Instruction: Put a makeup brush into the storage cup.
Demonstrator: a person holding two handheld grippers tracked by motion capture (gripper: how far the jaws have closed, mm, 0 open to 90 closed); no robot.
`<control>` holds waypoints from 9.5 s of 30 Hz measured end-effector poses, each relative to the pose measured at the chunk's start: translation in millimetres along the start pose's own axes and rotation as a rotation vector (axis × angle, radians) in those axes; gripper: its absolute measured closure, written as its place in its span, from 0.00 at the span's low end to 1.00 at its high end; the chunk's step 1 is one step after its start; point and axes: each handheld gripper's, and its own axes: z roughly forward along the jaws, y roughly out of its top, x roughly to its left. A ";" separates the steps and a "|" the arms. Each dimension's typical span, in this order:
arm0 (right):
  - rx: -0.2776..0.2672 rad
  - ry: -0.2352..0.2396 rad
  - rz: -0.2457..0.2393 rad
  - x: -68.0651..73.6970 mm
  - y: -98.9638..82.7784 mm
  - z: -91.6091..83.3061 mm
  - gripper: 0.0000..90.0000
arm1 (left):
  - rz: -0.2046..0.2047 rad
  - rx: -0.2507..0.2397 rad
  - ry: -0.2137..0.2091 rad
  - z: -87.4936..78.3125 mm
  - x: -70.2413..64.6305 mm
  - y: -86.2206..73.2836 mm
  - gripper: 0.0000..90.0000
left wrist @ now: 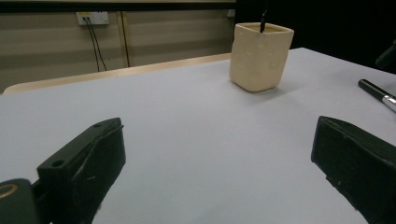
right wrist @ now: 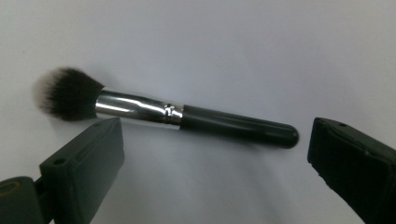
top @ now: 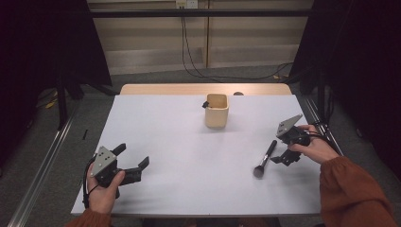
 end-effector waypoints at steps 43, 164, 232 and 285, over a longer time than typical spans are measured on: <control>0.191 0.132 -0.224 6.8 29.1 38.7 0.31 | 0.016 0.018 0.002 -0.6 0.0 -0.8 0.03; -0.634 -0.012 0.338 21.2 17.4 7.8 0.81 | 0.007 0.024 0.009 -2.3 1.3 -0.5 0.03; -0.889 -0.197 0.364 -20.3 137.1 -6.7 0.81 | 0.022 0.018 -0.014 -4.3 1.1 0.0 0.03; -0.875 -0.221 0.416 -42.1 168.8 42.7 0.81 | 0.029 0.014 -0.011 -5.0 3.2 0.8 0.03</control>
